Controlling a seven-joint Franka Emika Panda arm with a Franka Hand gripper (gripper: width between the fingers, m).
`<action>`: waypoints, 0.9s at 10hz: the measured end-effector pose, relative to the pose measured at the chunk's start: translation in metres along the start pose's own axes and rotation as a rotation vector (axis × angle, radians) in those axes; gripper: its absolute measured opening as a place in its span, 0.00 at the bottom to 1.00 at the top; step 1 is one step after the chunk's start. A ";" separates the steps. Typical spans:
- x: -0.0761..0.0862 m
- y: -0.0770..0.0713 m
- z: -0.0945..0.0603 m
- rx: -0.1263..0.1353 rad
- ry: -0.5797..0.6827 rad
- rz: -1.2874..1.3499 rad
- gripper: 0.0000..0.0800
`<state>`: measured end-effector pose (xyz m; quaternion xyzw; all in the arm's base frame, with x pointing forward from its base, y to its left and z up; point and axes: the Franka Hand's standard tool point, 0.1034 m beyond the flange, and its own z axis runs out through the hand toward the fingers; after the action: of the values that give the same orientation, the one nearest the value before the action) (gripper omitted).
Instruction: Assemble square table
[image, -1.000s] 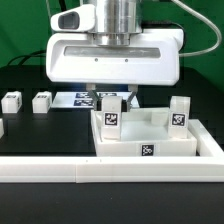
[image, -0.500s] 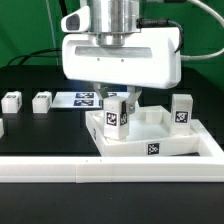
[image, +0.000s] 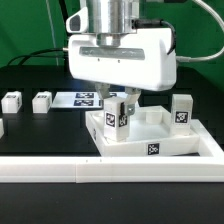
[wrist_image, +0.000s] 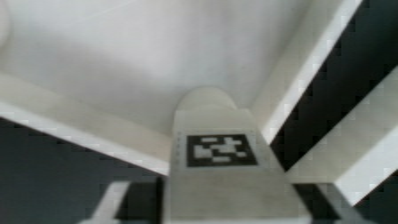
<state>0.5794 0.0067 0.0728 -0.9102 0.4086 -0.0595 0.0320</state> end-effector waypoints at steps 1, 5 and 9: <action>-0.001 -0.001 0.000 0.001 -0.001 -0.027 0.61; -0.001 -0.003 -0.001 0.000 -0.001 -0.389 0.80; -0.002 -0.002 -0.001 -0.004 -0.019 -0.659 0.81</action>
Offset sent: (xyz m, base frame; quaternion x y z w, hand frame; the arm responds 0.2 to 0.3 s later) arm 0.0029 0.0113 -0.0004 0.0099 -0.0192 -0.1872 0.9821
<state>0.5795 0.0100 0.0734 -0.9940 0.0920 -0.0572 0.0129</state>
